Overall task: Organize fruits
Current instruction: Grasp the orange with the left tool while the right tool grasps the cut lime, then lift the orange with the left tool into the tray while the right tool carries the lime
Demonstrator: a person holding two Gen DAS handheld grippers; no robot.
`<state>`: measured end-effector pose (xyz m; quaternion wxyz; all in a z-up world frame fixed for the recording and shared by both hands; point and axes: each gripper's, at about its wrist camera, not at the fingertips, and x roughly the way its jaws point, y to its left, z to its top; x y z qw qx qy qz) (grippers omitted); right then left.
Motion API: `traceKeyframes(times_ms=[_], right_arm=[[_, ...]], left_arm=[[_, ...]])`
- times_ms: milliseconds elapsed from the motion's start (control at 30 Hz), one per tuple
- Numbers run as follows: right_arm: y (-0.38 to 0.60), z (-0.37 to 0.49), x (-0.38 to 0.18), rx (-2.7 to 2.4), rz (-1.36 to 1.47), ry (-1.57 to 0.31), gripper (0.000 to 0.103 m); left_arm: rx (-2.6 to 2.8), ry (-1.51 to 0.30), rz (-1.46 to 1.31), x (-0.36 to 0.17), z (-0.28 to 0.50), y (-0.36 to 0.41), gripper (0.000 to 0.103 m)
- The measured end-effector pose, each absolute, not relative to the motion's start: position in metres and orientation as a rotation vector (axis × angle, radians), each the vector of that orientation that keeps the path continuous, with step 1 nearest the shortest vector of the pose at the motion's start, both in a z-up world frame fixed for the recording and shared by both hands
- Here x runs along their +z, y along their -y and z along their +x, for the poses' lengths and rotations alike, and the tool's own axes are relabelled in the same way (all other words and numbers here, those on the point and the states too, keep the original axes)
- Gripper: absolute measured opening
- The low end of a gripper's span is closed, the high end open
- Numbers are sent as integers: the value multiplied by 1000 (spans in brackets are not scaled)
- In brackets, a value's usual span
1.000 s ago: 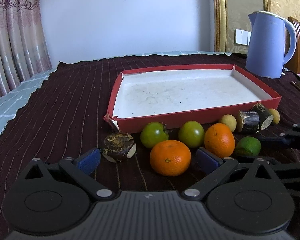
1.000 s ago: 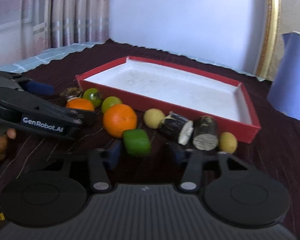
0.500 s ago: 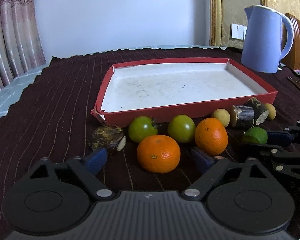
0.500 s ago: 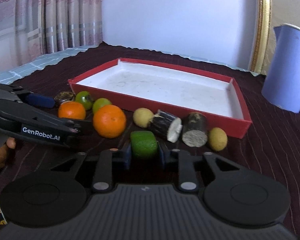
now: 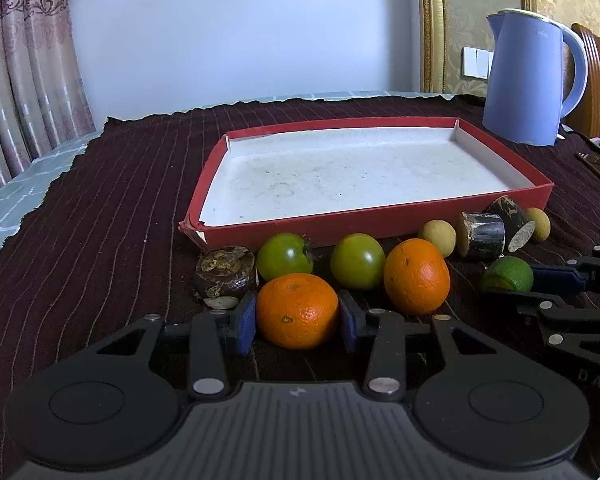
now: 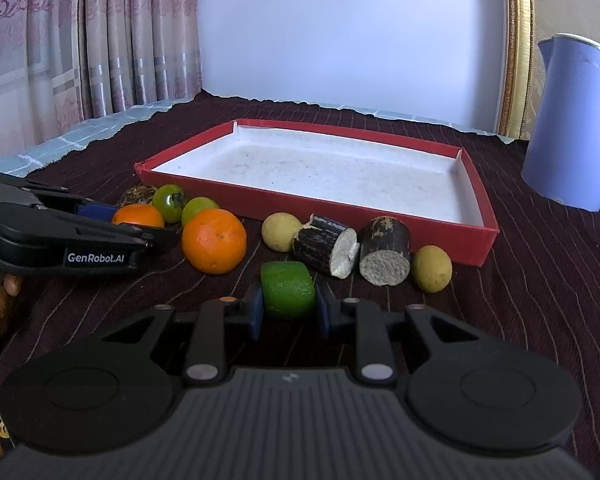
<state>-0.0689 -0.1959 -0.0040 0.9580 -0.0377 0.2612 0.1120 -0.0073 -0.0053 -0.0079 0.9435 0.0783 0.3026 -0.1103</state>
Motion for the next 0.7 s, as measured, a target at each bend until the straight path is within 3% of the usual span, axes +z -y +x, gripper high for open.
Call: traceKeyframes(times_ms=[700], right_arm=[[200,-79,15,186,-47,-455,25]], left_arm=[[-171,-556,187,17,-14,12,41]])
